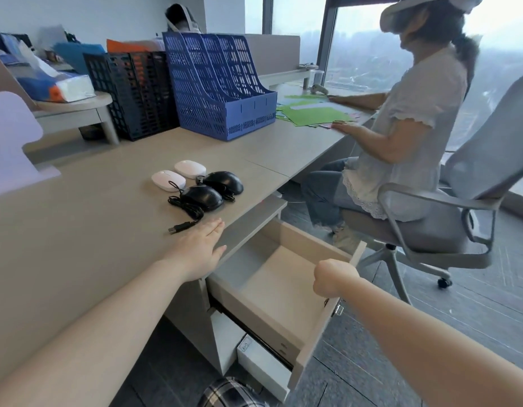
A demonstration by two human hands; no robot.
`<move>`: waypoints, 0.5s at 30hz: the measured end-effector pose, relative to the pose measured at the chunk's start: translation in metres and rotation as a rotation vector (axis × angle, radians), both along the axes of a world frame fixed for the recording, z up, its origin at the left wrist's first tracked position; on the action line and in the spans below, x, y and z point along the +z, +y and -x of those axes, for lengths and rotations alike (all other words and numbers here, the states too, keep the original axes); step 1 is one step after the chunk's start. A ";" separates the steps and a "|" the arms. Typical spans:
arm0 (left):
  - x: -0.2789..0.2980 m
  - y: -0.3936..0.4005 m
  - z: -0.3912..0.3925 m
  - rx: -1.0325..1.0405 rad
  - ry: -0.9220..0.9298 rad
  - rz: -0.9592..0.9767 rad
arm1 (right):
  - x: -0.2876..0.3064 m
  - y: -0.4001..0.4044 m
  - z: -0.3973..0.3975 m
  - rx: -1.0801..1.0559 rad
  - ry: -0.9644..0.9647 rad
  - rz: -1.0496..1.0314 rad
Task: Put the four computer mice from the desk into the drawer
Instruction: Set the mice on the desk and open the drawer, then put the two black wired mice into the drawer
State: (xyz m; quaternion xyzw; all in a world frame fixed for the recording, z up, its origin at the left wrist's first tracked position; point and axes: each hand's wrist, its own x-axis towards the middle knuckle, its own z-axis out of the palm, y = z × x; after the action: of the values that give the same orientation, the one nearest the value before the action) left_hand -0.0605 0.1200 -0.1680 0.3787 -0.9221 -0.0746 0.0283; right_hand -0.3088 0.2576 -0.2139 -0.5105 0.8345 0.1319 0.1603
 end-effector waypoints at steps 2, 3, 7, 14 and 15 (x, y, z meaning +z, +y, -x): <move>0.001 -0.001 0.001 0.008 0.006 -0.019 | 0.002 -0.001 0.003 -0.022 -0.022 0.012; 0.001 -0.002 0.002 0.012 0.015 -0.029 | 0.004 -0.003 0.004 -0.026 -0.035 0.024; 0.004 -0.010 0.006 0.065 0.112 -0.088 | 0.010 -0.020 0.000 0.019 -0.061 0.065; 0.016 -0.028 0.011 0.303 0.389 0.229 | 0.034 -0.069 -0.026 0.028 -0.173 0.351; 0.016 -0.033 0.012 0.364 0.399 0.214 | 0.040 -0.078 -0.031 0.002 -0.209 0.454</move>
State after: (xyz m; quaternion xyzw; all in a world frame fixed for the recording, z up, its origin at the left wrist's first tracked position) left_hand -0.0723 0.0875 -0.1517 0.5107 -0.8178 -0.0435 0.2618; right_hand -0.2780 0.1796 -0.1739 -0.5453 0.8209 -0.1126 0.1268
